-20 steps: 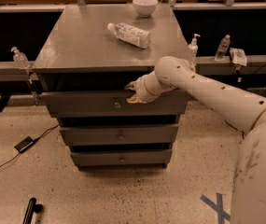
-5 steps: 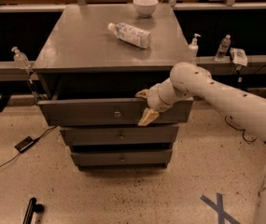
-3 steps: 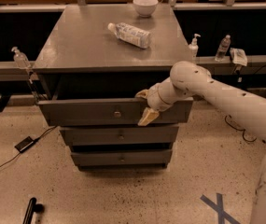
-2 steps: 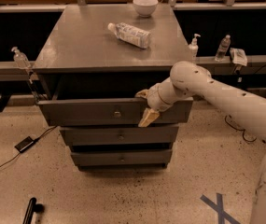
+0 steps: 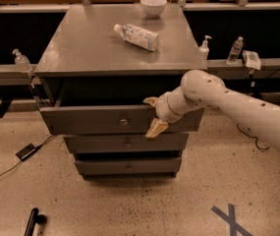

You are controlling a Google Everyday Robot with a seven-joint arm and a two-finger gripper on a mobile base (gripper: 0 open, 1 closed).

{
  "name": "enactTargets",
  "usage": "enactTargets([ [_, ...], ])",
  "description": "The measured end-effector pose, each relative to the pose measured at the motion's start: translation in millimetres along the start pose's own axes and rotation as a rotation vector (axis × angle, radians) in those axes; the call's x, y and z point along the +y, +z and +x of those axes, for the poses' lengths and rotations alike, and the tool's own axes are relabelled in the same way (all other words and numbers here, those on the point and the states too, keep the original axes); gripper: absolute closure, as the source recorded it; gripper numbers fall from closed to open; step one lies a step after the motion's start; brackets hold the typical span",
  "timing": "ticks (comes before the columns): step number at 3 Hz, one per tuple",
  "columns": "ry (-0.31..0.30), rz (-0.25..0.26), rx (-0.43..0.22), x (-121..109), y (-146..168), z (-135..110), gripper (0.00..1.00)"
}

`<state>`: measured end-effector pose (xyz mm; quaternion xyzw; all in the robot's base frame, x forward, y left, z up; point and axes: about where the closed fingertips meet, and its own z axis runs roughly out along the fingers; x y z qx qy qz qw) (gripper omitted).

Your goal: Open top drawer

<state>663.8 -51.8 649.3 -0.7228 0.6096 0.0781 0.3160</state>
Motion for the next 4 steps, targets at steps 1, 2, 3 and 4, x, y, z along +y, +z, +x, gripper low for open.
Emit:
enactTargets([
  [1,0.048,0.023,-0.015,48,-13,-15,0.4],
  [2,0.048,0.023,-0.015,48,-14,-16,0.4],
  [3,0.023,0.033,-0.03,72,-30,-35,0.39],
  [4,-0.074,0.056,-0.039,86,-62,-68,0.39],
])
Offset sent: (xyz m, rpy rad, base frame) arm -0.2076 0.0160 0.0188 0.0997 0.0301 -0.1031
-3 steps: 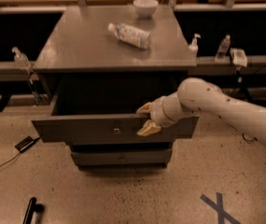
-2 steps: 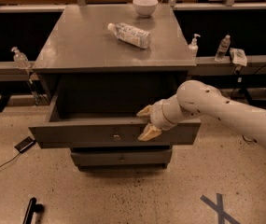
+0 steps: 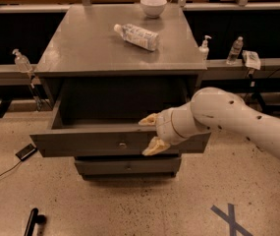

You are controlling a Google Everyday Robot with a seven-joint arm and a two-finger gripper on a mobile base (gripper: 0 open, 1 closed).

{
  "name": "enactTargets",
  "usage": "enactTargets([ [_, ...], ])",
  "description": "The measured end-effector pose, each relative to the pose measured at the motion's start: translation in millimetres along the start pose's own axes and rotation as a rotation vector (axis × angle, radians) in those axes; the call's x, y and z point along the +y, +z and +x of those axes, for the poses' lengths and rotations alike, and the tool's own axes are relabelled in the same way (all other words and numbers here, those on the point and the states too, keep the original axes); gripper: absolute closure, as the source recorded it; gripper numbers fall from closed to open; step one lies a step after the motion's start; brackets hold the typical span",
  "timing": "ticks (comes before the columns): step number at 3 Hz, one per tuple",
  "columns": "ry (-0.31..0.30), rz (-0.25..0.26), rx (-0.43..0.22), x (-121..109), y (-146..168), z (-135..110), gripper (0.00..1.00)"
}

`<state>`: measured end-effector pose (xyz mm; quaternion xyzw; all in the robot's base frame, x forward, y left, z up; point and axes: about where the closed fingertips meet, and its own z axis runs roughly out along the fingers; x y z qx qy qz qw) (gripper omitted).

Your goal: Open top drawer

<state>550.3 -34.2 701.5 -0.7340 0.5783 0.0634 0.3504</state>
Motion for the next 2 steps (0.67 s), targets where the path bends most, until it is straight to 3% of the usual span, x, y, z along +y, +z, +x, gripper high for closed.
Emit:
enactTargets([
  [1,-0.06,0.03,0.017,-11,-26,-18,0.39],
  [2,-0.103,0.054,0.024,-49,-41,-16,0.64],
])
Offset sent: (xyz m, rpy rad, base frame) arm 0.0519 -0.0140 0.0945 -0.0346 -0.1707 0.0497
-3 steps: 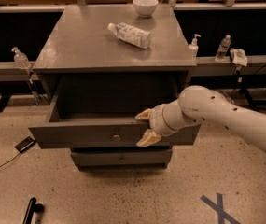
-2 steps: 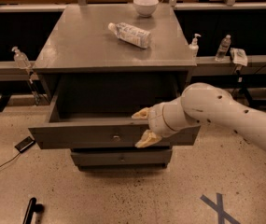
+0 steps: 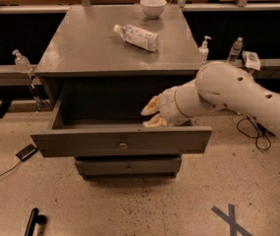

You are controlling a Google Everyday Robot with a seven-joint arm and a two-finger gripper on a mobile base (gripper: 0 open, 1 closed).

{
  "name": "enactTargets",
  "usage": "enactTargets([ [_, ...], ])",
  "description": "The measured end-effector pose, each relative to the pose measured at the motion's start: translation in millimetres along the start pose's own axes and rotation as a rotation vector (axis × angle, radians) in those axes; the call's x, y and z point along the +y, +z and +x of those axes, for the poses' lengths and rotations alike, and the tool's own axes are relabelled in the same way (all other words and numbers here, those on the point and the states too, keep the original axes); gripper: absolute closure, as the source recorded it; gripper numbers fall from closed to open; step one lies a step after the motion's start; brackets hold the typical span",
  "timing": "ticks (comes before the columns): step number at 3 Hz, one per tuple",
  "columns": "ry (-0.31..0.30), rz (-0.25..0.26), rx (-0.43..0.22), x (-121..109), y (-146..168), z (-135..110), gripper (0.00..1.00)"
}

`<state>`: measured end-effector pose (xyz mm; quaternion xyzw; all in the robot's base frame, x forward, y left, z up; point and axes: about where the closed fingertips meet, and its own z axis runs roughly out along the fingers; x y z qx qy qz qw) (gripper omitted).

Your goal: Open top drawer

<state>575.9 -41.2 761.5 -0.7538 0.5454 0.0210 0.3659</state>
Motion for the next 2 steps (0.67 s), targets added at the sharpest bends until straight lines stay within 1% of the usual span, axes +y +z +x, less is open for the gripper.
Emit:
enactTargets([
  [1,0.003,0.02,0.006,-36,-2,12,0.88],
  [2,0.046,0.029,0.03,-56,13,39,1.0],
])
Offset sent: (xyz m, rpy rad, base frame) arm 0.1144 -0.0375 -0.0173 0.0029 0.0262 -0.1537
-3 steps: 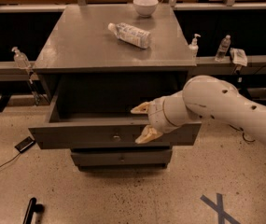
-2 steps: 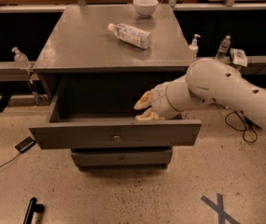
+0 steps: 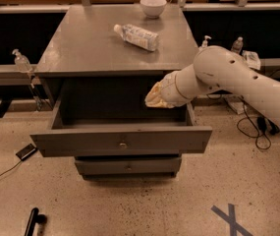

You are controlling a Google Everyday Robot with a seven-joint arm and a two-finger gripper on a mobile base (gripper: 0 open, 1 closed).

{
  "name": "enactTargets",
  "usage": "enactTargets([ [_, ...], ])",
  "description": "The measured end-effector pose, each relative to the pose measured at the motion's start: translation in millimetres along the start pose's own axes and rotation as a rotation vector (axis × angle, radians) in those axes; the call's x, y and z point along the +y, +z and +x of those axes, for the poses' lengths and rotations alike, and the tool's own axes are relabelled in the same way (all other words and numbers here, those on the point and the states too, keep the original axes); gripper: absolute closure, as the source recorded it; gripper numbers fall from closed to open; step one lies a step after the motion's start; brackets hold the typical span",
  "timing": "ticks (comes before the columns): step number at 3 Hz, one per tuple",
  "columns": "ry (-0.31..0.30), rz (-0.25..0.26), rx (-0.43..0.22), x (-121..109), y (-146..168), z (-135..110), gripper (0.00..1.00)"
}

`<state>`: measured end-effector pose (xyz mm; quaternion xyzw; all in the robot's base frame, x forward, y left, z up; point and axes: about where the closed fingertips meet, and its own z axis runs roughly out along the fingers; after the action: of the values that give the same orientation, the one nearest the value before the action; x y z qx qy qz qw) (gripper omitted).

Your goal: Open top drawer

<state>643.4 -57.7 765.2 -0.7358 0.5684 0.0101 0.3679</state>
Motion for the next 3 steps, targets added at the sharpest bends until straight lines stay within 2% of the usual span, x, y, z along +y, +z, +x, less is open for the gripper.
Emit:
enactTargets([
  [1,0.095,-0.018,-0.013,-4,26,34,1.0],
  [2,0.19,-0.053,-0.055,5,54,62,1.0],
  [3,0.246,-0.092,-0.116,21,75,76,1.0],
])
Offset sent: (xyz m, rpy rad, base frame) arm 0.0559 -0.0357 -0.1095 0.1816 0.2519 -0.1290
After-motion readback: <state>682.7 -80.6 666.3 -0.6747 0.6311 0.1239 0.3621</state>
